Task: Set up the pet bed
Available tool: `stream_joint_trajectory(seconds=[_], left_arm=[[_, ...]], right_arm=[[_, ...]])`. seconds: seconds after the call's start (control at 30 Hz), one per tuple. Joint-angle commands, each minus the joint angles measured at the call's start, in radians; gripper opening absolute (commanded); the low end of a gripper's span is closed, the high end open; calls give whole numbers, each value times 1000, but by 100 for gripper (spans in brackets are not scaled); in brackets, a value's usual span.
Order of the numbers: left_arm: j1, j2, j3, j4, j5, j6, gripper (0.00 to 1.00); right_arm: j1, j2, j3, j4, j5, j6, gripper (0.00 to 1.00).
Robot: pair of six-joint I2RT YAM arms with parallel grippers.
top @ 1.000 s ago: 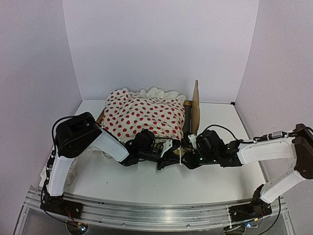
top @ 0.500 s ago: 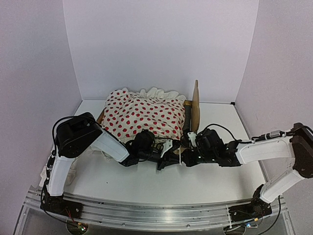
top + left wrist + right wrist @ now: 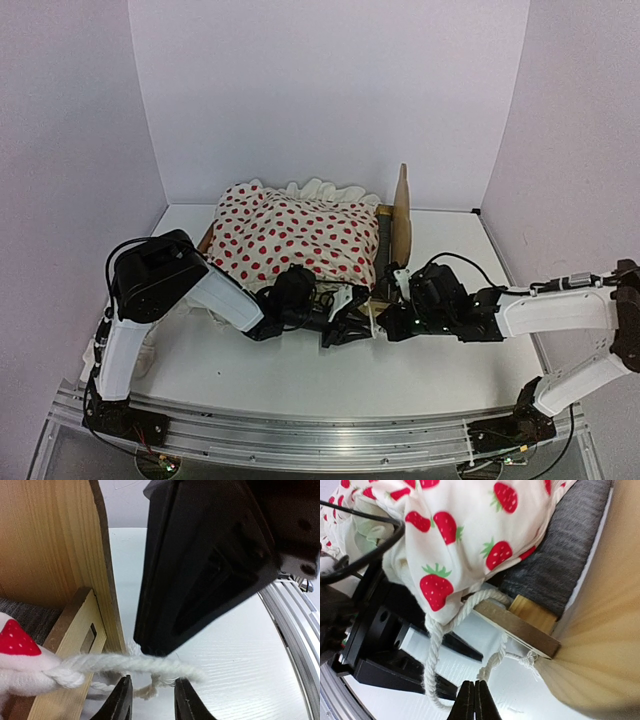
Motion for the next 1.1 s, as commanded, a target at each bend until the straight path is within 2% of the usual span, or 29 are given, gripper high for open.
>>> stream_joint_trajectory(seconds=[0.0, 0.27, 0.4, 0.5, 0.7, 0.87, 0.97, 1.07], left_arm=[[4, -103, -45, -36, 3, 28, 38], [12, -220, -93, -159, -48, 174, 43], [11, -308, -119, -89, -11, 216, 44], [1, -323, -99, -47, 26, 185, 45], [-14, -245, -34, -62, 46, 122, 50], [-13, -146, 21, -99, -80, 81, 50], [-13, -130, 27, -78, -77, 90, 51], [-13, -122, 39, -80, -76, 65, 47]], right_arm=[[-5, -76, 1, -81, 64, 14, 0], [-3, -129, 20, -124, 41, -15, 0], [-1, -142, 46, -129, 13, -43, 0], [1, -154, 64, -106, 5, -53, 0], [1, -165, 80, -71, 1, -49, 0], [1, -154, 83, -50, -10, -28, 0], [0, -144, 89, -21, -28, -22, 0], [1, -139, 92, -14, -36, -22, 0]])
